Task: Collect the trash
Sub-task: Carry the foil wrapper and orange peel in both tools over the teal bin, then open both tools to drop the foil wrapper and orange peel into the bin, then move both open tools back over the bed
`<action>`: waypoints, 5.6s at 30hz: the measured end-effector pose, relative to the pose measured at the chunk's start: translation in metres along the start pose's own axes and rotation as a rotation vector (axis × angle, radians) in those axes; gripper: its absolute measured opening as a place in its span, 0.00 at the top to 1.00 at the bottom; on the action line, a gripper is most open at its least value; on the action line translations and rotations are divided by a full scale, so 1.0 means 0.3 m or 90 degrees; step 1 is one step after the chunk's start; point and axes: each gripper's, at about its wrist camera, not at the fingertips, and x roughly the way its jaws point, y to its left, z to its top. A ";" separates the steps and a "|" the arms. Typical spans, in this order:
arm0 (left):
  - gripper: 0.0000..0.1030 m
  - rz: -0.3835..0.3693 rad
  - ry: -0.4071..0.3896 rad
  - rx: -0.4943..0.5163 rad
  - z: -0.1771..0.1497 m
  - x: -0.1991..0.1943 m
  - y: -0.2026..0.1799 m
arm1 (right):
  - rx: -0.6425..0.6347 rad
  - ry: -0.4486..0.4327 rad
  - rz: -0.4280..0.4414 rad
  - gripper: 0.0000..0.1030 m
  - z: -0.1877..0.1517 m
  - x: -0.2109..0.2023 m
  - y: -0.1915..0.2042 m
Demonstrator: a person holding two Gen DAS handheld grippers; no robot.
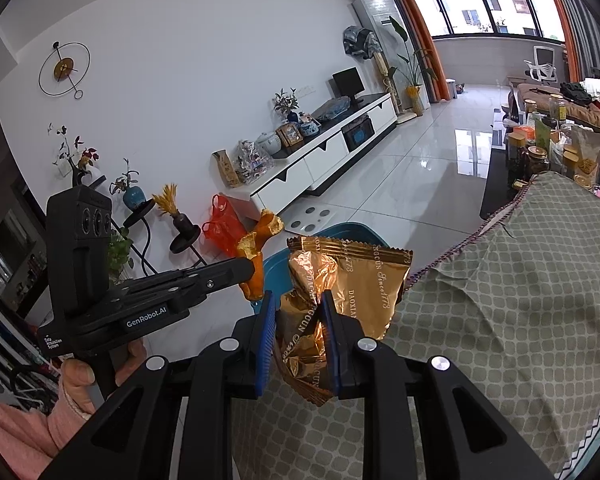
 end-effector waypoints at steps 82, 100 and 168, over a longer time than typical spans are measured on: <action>0.89 0.040 0.046 -0.041 -0.045 0.137 0.140 | 0.011 0.059 0.010 0.78 0.055 0.195 -0.021; 0.89 0.062 0.063 -0.056 -0.051 0.178 0.155 | 0.012 0.082 -0.003 0.78 0.066 0.261 -0.020; 0.03 0.054 -0.214 0.102 -0.156 -0.153 -0.310 | -0.047 -0.233 -0.336 0.03 -0.217 -0.434 0.033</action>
